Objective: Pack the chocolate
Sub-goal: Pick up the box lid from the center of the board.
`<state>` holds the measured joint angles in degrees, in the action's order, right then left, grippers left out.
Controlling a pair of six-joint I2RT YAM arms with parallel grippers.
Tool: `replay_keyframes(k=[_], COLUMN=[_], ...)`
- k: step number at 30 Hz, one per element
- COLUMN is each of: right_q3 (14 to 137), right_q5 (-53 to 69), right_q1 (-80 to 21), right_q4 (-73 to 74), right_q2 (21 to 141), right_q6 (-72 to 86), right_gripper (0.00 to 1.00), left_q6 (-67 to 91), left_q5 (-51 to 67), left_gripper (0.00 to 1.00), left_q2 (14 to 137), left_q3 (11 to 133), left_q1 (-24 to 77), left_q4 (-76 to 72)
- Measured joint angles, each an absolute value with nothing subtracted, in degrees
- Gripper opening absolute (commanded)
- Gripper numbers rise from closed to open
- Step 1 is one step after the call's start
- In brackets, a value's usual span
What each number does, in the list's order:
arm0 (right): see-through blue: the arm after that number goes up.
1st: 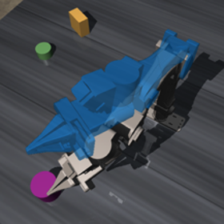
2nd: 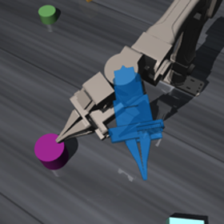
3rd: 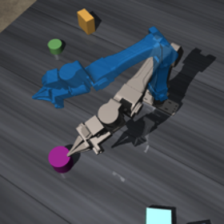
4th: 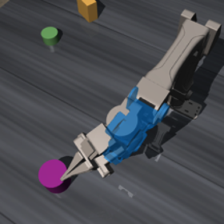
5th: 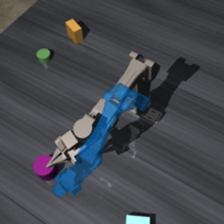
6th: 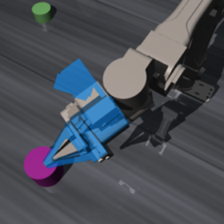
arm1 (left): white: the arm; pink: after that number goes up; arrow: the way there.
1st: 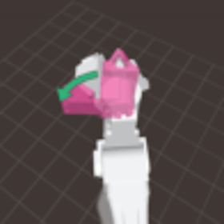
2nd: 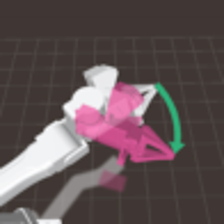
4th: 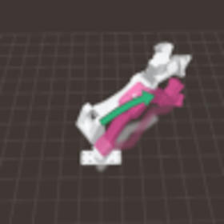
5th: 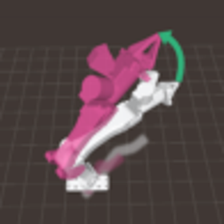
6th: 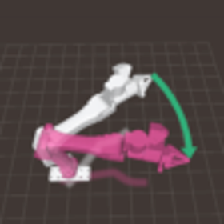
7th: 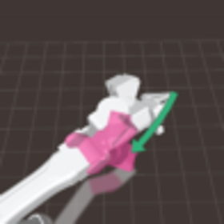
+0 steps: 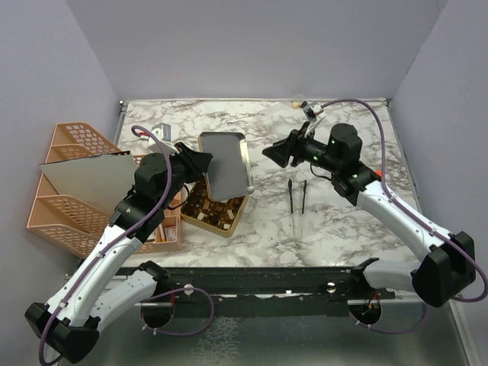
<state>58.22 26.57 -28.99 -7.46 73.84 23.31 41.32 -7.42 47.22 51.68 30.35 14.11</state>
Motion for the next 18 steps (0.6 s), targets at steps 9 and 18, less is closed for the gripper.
replay_keyframes(k=[9, 18], right_q3=[54.9, 50.5], right_q5=[27.9, 20.1], right_q1=[-33.5, -52.9], right_q4=[-17.4, -20.8], right_q2=[66.2, 65.5], right_q6=[4.2, -20.9], right_gripper=[0.75, 0.75], left_q6=[42.0, 44.0], left_q5=[-10.1, -11.3], left_gripper=[0.03, 0.03], left_q2=[48.5, 48.8], left_q3=[51.7, 52.4], left_q1=[30.3, 30.3], left_q4=[15.0, 15.5])
